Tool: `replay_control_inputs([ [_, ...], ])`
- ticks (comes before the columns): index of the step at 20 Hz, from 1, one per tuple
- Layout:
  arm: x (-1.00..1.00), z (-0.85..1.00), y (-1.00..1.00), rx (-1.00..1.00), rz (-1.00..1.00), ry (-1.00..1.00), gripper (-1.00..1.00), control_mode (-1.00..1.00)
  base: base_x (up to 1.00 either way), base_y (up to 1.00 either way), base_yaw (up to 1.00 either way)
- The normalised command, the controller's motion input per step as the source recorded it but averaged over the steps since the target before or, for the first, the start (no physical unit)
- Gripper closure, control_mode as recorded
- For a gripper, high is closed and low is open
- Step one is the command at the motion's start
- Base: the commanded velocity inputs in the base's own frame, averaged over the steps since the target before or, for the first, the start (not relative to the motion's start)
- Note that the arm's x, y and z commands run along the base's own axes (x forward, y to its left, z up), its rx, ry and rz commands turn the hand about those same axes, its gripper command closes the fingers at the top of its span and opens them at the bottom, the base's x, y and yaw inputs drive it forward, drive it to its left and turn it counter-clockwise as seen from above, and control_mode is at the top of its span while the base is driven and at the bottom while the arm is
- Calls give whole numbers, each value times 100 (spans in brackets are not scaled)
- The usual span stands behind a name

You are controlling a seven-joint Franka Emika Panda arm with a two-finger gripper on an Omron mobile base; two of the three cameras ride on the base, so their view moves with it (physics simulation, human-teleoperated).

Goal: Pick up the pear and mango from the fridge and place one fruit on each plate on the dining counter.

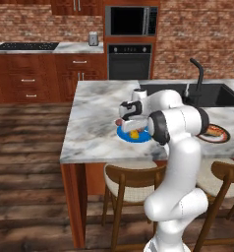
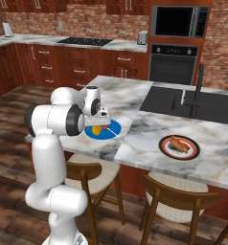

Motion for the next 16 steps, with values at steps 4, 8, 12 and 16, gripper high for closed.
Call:
replay_control_inputs([
  [4,-30,63,0,0,0,-6,-100,-100,0,0,0],
  [8,-40,77,0,0,-3,-7,-100,-100,0,0,0],
  [12,-80,74,0,6,-13,-7,-100,-100,0,0,0],
  [16,-98,63,0,19,-22,-6,-100,-100,0,0,0],
])
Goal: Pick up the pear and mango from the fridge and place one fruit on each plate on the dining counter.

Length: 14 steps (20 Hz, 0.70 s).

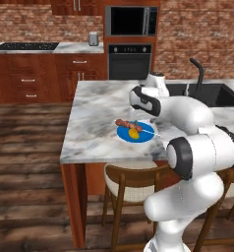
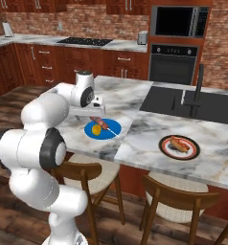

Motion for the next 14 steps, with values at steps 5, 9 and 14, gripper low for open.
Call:
replay_control_inputs([
  [5,-100,50,0,15,-21,-10,-100,-100,0,0,0],
  [9,-86,74,0,0,-14,-24,-100,-100,0,0,0],
  [14,-80,70,0,0,-7,-15,-100,-100,0,0,0],
])
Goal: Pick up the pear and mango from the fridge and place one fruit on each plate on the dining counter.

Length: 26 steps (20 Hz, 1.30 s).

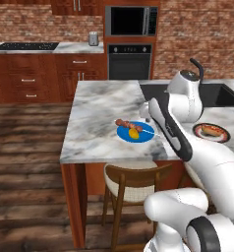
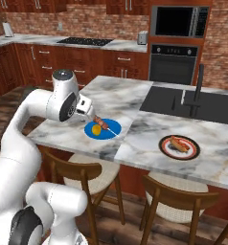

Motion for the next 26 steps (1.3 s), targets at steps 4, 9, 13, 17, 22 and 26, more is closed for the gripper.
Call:
replay_control_inputs([
  [4,-77,64,0,0,-5,-6,-100,-100,0,0,0],
  [9,-75,32,0,0,0,-4,-100,-100,0,0,0],
  [13,-77,49,0,0,0,-10,-100,-100,0,0,0],
  [17,-78,56,0,0,0,-10,-100,-100,0,0,0],
  [22,-57,35,0,0,0,-7,-100,100,-17,1,0],
  [26,0,0,0,0,0,0,-100,100,-96,30,0],
])
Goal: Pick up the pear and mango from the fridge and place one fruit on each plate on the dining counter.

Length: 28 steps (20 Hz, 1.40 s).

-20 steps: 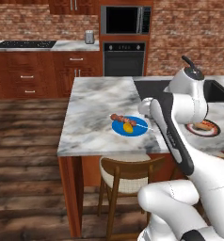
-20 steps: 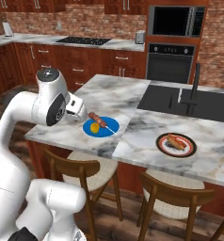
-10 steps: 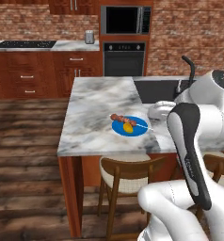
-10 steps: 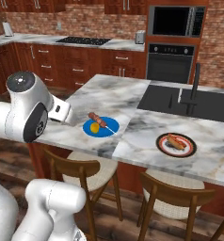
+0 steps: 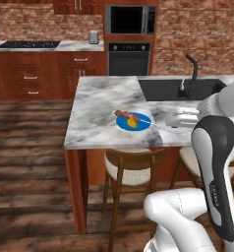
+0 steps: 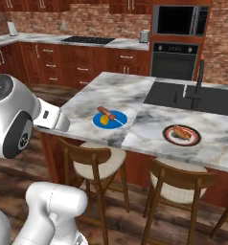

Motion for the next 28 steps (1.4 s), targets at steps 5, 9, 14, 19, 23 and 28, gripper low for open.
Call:
replay_control_inputs([
  [5,0,0,0,0,0,0,-100,100,-75,100,6],
  [9,0,0,0,0,0,0,-100,100,-25,100,24],
  [14,0,0,0,0,0,0,-100,100,0,100,53],
  [19,0,0,0,0,0,0,-100,100,32,72,72],
  [23,0,0,0,0,0,0,-100,100,100,56,34],
  [28,0,0,0,0,0,0,-100,100,100,11,27],
])
